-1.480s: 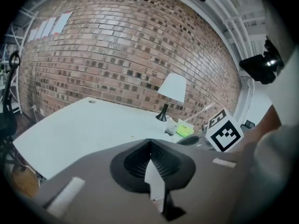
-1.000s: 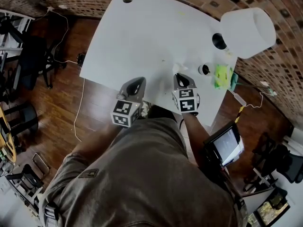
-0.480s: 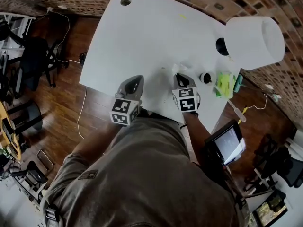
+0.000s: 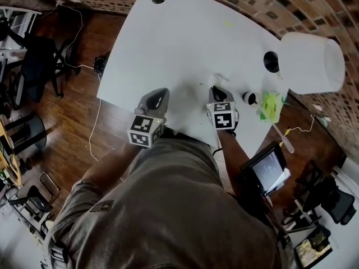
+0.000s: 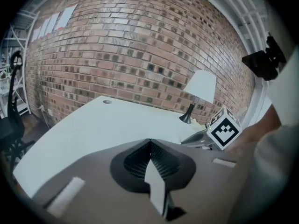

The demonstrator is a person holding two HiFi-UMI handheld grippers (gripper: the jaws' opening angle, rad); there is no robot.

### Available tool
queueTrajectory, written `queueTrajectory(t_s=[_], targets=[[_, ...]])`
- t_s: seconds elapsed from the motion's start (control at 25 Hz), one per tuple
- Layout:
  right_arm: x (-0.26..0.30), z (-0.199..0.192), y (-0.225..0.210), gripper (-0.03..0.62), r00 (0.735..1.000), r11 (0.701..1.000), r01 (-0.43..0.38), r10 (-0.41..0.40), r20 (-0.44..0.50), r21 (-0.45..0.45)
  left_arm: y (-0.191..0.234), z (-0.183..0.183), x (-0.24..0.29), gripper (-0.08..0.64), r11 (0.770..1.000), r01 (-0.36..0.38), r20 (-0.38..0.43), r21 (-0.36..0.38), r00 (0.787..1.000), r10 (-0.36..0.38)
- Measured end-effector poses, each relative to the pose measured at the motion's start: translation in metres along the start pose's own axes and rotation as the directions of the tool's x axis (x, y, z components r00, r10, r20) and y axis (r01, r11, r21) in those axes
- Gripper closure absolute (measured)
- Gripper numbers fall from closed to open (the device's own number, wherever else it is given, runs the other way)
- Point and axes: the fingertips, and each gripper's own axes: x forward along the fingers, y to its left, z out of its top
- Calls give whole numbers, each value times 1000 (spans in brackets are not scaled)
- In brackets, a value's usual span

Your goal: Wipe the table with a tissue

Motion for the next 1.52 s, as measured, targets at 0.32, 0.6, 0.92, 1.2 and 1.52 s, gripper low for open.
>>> queueTrajectory(t_s=[0.32,0.6,0.92,1.2,1.52], targets=[[17,18,31,565,999,998,-48,48,-7,-49,23,-4,-13,558,999,-24,10,-42,1000,25],[24,29,84,565,990,983,-144,143,-20,-112,43,-8,-29,558,996,-73,16,-44,997,73],[23,29,92,565,987,984,-160,159,-15,-84,41,-7,-31,558,998,-50,11,-33,999,51],[11,13,30,565,999,999,-43,43,-7,7,25,1,-16,558,1000,-8,5,20,1000,8],[-4,-8,-14,565,999,996,44,-42,-23,76,11,3,-4,558,999,20,5,36,1000,-21]])
